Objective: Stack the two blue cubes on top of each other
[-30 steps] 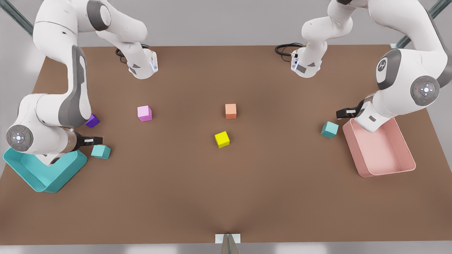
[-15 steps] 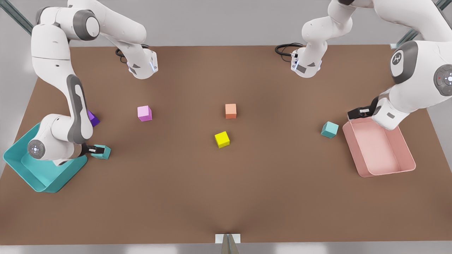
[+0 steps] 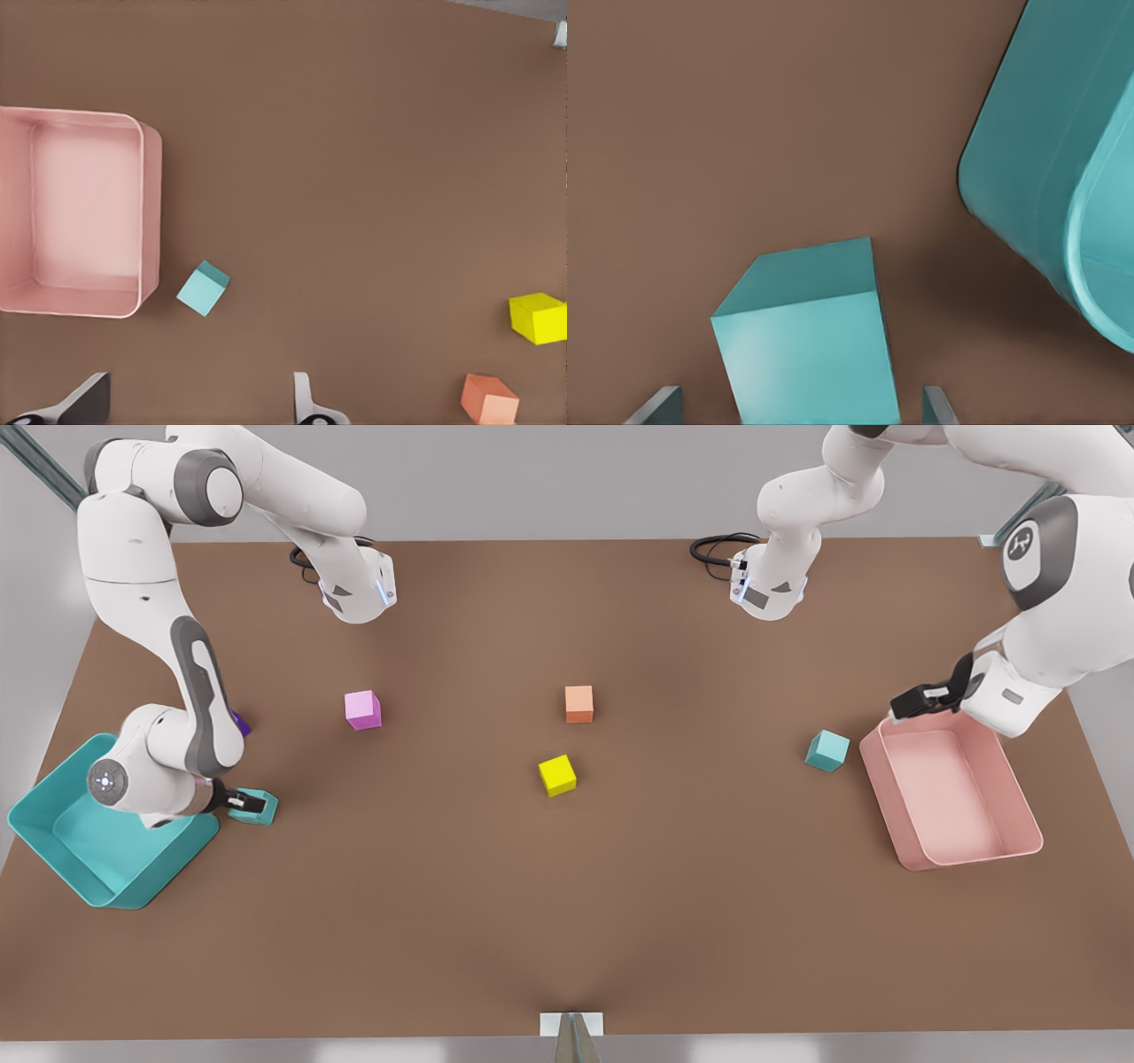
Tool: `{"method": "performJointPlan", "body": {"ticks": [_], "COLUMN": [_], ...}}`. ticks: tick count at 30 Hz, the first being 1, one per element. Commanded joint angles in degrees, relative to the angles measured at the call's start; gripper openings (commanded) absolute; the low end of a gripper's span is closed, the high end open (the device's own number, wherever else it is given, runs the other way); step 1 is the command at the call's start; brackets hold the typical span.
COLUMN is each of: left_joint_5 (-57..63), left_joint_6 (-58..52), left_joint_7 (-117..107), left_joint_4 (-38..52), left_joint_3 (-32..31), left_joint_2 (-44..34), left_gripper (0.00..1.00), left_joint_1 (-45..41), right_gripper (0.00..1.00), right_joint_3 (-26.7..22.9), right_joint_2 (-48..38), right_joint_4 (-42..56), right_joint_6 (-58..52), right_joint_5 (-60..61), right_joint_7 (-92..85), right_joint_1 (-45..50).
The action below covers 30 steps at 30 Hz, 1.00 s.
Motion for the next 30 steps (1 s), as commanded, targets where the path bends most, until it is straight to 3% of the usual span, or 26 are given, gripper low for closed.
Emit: {"method": "performJointPlan", "body": {"ticks": [1,12,30], "left_joint_5": [-0.06,0.03,0.12], "left_joint_6": [-1.76,-3.70,-2.64], "left_joint_7": [-1.07,-2.30,0.06], "left_joint_4": [0.42,0.06,-0.11], "left_joint_3": [-0.16,-0.95,-0.86], "left_joint_2": [-0.18,7.29,9.58], "left_gripper": [1.00,1.00,1.00], "left_joint_1": [-0.06,-1.90,-1.46], "right_gripper": [1.00,1.00,1.00], "right_joint_3": [0.11,0.03,-0.15], "right_joint_2": [0.00,2.37,6.50], "right_joint_4": [-0.21,0.66,3.57], "right_joint_6": [0.12,-1.02,-3.30], "right_joint_5": [0.09,0.09,-0.52], "right_joint_7": [3.38,3.46,2.32], "right_joint_1": [0.00,0.00,0.00]}}
